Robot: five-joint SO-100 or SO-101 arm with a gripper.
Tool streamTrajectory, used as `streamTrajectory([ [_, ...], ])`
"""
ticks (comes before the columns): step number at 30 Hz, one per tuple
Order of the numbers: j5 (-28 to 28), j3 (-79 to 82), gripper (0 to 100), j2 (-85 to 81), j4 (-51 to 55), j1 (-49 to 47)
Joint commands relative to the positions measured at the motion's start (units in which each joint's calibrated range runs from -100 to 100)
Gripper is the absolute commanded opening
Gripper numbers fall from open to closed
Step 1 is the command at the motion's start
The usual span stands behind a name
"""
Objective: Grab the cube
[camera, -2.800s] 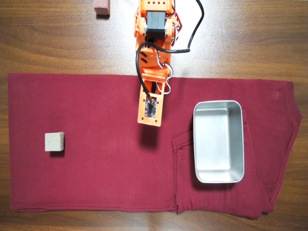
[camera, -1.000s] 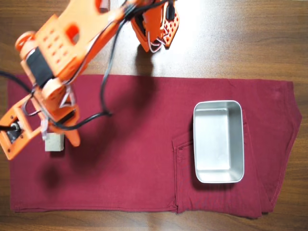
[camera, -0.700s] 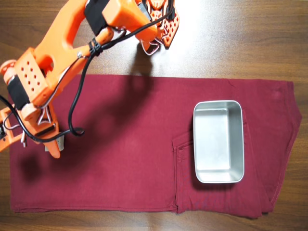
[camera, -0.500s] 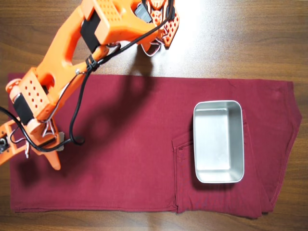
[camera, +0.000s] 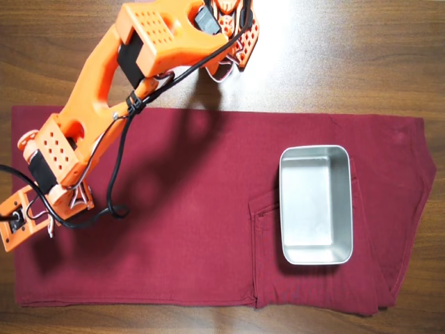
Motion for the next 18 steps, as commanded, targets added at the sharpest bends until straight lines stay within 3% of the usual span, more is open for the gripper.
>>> streamTrajectory([
  [1, 0.5, -2.2, 0, -0.6, -2.5, 2.9],
  [6, 0.7, -2.3, 0, -3.1, -4.8, 2.7],
  [10, 0.3, -2.8, 0, -9.2, -1.3, -3.6],
  [18, -0.9, -0.3, 0, -34.4, 18.6, -43.2],
])
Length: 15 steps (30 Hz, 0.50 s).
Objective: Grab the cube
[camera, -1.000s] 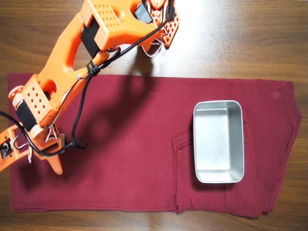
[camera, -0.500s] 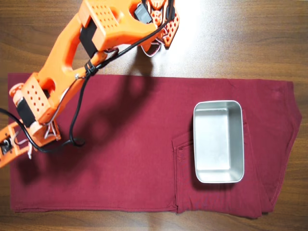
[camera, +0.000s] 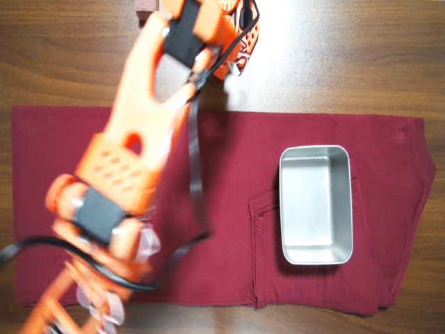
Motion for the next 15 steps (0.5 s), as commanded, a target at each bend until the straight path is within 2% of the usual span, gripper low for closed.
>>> streamTrajectory([
  [1, -1.8, 2.1, 0, -9.3, 6.0, -17.8],
  [5, -4.0, 21.4, 1, -18.9, 3.0, -39.7],
  [8, -5.5, 27.9, 1, -22.0, 4.4, -51.8],
  [11, -6.1, 30.0, 3, -22.3, 3.8, -59.2],
  [15, -6.1, 35.6, 11, -24.4, 2.4, -61.9],
])
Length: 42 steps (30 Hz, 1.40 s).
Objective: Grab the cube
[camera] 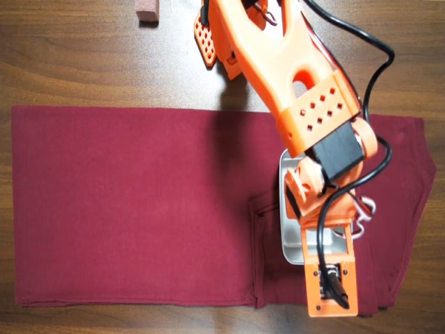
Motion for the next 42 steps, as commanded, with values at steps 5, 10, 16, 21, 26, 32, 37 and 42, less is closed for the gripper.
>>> streamTrajectory([
  [5, 0.3, 3.0, 23, -3.3, -1.4, -2.0],
  [10, 0.6, 3.0, 31, -2.6, -2.6, -1.8],
  [16, 0.5, 3.4, 36, -4.5, -5.1, 3.1],
  [21, 8.4, 19.1, 29, -20.5, -32.3, 23.1],
  [26, 12.9, 48.3, 23, -45.1, -37.2, 37.9],
  [32, 12.8, 73.4, 23, -66.7, -35.6, 34.6],
  [37, 14.0, 83.4, 23, -80.1, -27.6, 35.1],
  [42, 14.2, 88.9, 23, -86.4, -22.2, 36.0],
])
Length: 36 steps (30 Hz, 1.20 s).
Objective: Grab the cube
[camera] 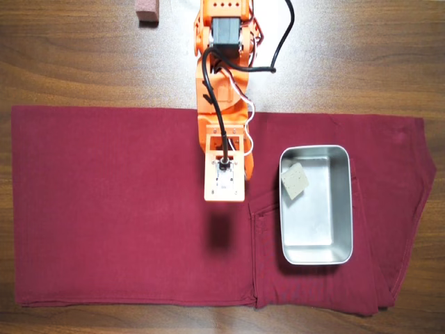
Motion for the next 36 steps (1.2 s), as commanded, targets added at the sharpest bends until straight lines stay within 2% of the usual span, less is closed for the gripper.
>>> streamTrajectory([
  [1, -0.1, 1.6, 23, -1.1, 0.0, 1.1],
  [3, -0.2, 2.5, 23, -1.1, 1.6, 1.8],
  [6, -0.9, 2.5, 19, -1.1, 9.8, 2.0],
  [9, -1.0, 2.6, 1, -1.1, 20.8, 1.9],
  [11, -0.4, 2.6, 0, -1.1, 28.3, 1.9],
  [12, -2.1, 2.6, 0, -1.1, 29.8, 1.7],
  [14, -3.8, 2.6, 0, -1.1, 30.0, 1.7],
  [36, -3.8, 2.6, 2, -1.2, 30.0, 1.7],
])
